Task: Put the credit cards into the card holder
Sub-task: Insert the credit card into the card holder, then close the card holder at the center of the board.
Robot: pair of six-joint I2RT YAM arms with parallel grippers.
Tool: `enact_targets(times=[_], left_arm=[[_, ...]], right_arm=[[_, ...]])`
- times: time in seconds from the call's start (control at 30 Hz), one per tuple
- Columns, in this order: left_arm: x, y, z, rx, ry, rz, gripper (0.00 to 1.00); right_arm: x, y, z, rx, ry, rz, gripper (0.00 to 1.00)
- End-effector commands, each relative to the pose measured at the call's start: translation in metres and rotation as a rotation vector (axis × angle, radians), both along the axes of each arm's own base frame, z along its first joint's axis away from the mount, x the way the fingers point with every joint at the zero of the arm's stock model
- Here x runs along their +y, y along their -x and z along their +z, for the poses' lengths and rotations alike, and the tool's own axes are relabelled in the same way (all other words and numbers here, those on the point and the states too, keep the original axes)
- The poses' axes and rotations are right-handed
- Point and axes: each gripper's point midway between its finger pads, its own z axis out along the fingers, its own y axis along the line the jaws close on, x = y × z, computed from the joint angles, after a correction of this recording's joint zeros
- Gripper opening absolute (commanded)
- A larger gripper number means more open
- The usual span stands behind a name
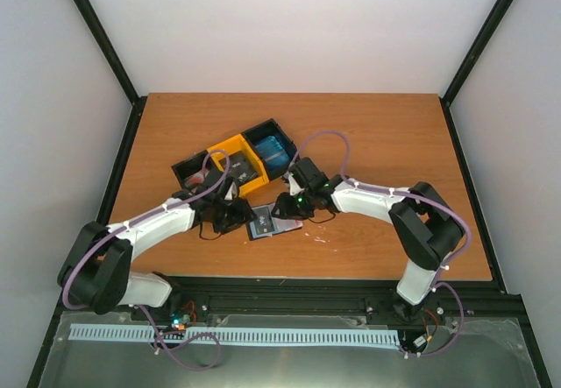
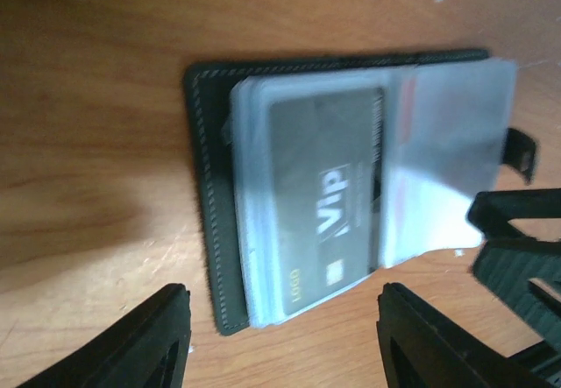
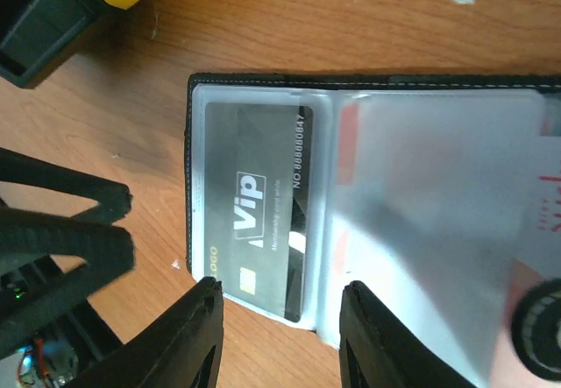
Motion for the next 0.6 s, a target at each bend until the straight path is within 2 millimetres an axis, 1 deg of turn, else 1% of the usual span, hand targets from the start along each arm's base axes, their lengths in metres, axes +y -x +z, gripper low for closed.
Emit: enact_targets(times=[0.0,0.13,0.27,0.37,0.57], left_arm=[[0.000,0.009,-0.010,0.067,0.062,0.066,0.63],[0.002,0.012,-0.018,0.100,0.074,0.098,0.65],[0.005,0.016,-0.027,0.131,0.093,0.128,0.66],[0.002,0.016,-0.029,0.137,0.138,0.135,0.67],[-0.001,0.014,-0.036,0.153,0.190,0.137,0.69]], right_arm=[[0.003,0.002,-0.012,-0.044,0.153,0.042,0.38],[0.007,-0.001,-0.025,-0.049,0.226,0.058,0.37],[0.008,0.000,-0.038,-0.030,0.263,0.082,0.32],[0.010,0.007,-0.048,0.003,0.271,0.127,0.29],[-0.004,0.022,-0.073,0.065,0.340,0.132,0.25]])
